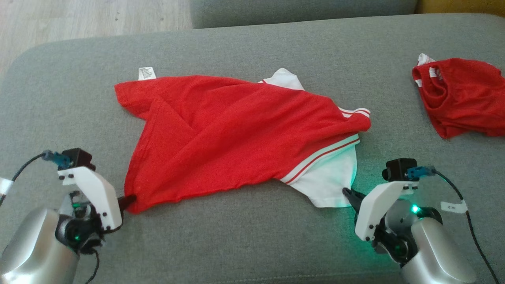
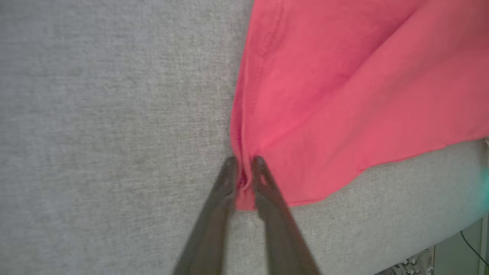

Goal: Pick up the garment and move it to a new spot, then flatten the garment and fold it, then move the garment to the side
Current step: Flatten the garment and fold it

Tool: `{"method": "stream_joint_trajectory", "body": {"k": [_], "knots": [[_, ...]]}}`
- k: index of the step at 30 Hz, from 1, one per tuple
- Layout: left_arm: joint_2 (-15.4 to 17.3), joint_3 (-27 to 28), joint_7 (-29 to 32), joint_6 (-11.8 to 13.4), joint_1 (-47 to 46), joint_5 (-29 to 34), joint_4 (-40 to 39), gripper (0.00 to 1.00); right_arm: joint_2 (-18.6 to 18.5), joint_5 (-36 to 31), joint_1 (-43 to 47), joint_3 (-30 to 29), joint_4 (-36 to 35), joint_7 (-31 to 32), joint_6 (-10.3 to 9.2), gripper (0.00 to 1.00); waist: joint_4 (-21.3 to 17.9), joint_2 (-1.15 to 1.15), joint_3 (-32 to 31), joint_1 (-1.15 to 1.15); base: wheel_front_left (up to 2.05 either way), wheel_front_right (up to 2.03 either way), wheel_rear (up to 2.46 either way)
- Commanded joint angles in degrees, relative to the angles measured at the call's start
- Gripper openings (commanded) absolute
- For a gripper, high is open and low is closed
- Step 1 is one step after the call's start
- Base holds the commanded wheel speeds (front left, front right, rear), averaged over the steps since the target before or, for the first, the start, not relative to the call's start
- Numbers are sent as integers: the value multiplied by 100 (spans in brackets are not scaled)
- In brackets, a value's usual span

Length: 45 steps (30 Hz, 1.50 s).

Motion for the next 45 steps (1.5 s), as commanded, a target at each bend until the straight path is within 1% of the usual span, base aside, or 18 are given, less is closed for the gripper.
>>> {"method": "stream_joint_trajectory", "body": {"k": [1,5,6,9,14,18,22,25,28,33,37,39,45], "knots": [[226,111,-79,-34,-333,-136,-171,0,127,45,-58,297,93,60,-4,0,7,0,5,0,0,0,0],[365,-84,-362,-35,-386,-367,-256,0,127,-96,-181,133,12,-580,-4,0,7,0,-26,0,0,0,0],[365,-84,-362,-35,-386,-367,-256,0,127,-96,-181,133,12,-580,-4,0,7,0,-26,0,0,0,0],[455,-153,-572,-35,-411,-513,-339,0,128,-154,-230,9,-49,-1049,-4,0,13,0,-73,0,0,0,0],[597,-273,-897,-36,-409,-680,-475,0,128,18,-219,-69,-260,-1607,-4,0,33,0,-154,0,0,0,0],[647,-290,-1260,-36,-448,-862,-671,0,128,371,-268,29,-607,-1936,-4,0,39,0,-149,0,0,0,0],[759,-260,-1545,-36,-588,-977,-858,0,12,539,-604,260,-1065,-2355,-4,0,20,0,28,0,0,0,0],[808,-215,-1777,-36,-802,-1034,-982,0,-27,832,-993,364,-1297,-2687,-4,0,27,0,224,0,0,0,0],[816,-161,-2008,-36,-1190,-1024,-1009,0,-182,1040,-1493,492,-1356,-2848,-4,0,76,0,514,0,0,0,0],[792,-200,-2186,-36,-2169,-911,-883,0,-557,1138,-2673,808,-1079,-2933,-4,0,148,0,1121,0,0,0,0],[728,-284,-2366,-36,-3183,-698,-586,0,-801,1305,-3864,1062,-573,-3008,-4,0,172,0,1555,0,0,0,0],[705,-402,-2431,-36,-3735,-522,-389,0,-1016,1093,-4521,1329,-261,-3076,-4,0,183,0,1742,0,0,0,0],[473,-347,-2782,-36,-5382,-448,326,0,-1258,1081,-6378,1736,557,-3273,-4,0,227,0,2184,0,0,0,0]]}}
